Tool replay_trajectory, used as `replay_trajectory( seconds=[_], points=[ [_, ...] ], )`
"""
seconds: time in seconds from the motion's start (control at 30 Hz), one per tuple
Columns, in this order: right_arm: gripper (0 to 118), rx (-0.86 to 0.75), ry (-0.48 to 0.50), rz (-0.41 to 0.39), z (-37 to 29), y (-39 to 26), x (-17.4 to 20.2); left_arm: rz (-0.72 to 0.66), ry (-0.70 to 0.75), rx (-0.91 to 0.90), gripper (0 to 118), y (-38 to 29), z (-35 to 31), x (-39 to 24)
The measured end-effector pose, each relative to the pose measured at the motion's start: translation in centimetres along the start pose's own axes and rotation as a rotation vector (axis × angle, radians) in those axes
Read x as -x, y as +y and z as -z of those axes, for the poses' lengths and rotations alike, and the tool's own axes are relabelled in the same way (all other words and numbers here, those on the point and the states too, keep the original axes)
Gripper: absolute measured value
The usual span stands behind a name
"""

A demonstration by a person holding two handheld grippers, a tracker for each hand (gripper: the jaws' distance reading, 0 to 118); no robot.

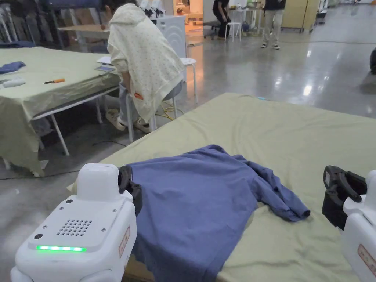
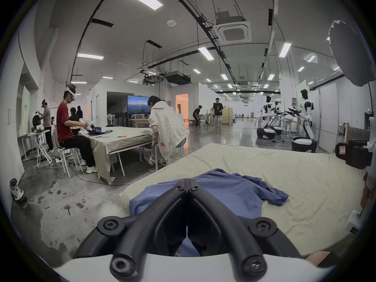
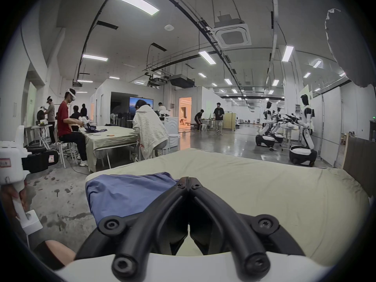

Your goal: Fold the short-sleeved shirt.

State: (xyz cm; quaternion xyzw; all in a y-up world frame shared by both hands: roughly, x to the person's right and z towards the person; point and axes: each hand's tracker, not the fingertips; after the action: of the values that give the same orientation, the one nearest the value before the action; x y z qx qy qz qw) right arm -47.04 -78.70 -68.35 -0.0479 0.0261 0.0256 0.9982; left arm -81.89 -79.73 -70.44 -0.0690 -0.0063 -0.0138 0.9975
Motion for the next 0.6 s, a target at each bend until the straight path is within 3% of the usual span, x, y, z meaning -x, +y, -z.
replay_trajectory(
  seconds=[0.17,0.27,0.37,0.43,0.6],
  points=[
    [1,0.013,0.029,0.006,0.1,0.0,0.6,0.004,-0.01,0.017,0,-0.1,-0.3,0.1],
    [1,0.016,0.013,-0.001,-0.7,0.4,1.2,-0.028,-0.089,0.076,0,-0.1,0.0,-0.9],
    [1,0.008,-0.016,0.002,-1.0,1.1,0.6,0.026,-0.137,0.091,0,0.4,2.0,-2.7],
    [1,0.005,-0.035,-0.007,-0.8,1.9,0.1,0.066,-0.266,0.206,0,0.8,5.3,-4.5],
    [1,0.018,-0.066,-0.047,0.2,2.4,-1.8,0.055,-0.367,0.31,0,0.2,16.7,-11.5]
  ],
)
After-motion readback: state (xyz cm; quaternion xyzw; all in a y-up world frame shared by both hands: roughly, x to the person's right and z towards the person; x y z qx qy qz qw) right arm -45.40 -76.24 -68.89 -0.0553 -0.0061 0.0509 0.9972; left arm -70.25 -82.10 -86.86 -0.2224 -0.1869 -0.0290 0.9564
